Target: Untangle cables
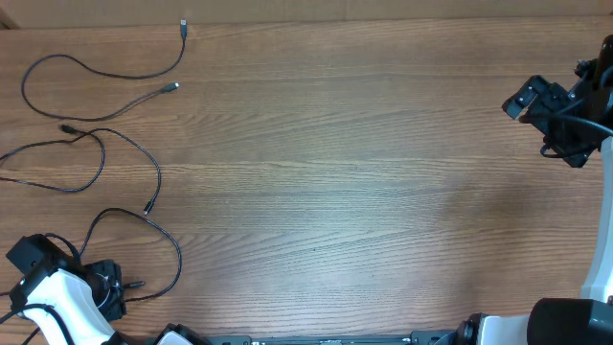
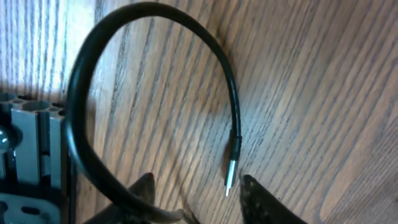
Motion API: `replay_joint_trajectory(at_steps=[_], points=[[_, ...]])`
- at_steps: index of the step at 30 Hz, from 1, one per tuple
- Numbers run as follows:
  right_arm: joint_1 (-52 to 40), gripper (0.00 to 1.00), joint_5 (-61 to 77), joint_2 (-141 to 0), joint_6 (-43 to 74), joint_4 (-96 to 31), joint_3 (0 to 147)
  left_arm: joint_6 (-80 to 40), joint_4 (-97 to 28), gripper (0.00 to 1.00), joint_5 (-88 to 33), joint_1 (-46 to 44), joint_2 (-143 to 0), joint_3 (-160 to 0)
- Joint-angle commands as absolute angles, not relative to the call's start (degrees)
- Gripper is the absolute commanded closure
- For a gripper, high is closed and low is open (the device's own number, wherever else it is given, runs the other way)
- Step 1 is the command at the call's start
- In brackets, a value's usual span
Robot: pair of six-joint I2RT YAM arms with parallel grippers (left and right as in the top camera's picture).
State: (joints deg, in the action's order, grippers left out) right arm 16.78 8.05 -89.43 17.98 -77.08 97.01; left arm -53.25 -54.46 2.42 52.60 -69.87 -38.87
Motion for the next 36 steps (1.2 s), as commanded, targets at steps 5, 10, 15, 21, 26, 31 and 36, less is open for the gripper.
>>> replay_joint_trajectory(at_steps=[5,10,15,21,26,31,36], points=[[16.80,0.00,7.68,-89.49,17.78,-76.84,97.47,-50.06,-52.88,0.95,3.29,52.71,-69.73,-38.50],[16.80,0.00,7.70,-89.52,17.78,-76.82,97.47,-37.08,-45.82,0.96,-8.47,52.71,-69.73,-38.52],[16.80,0.00,7.70,-89.52,17.78,-76.82,97.47,-26.39,-41.80,0.96,-17.82,52.71,-69.73,-38.52],[16.80,0.00,7.70,-89.52,17.78,-76.82,97.49,-14.22,-38.13,0.96,-28.27,52.71,-69.73,-38.52],[16.80,0.00,7.70,-89.49,17.78,-76.82,97.49,-5.15,-35.70,0.96,-32.97,52.71,-69.73,-38.52],[16.80,0.00,7.70,-89.52,17.78,-76.82,97.47,-0.73,-34.96,0.96,-35.88,52.71,-69.73,-38.52],[16.80,0.00,7.70,-89.52,17.78,-76.82,97.47,0.19,-34.68,0.96,-35.42,52.71,-69.73,-38.44]])
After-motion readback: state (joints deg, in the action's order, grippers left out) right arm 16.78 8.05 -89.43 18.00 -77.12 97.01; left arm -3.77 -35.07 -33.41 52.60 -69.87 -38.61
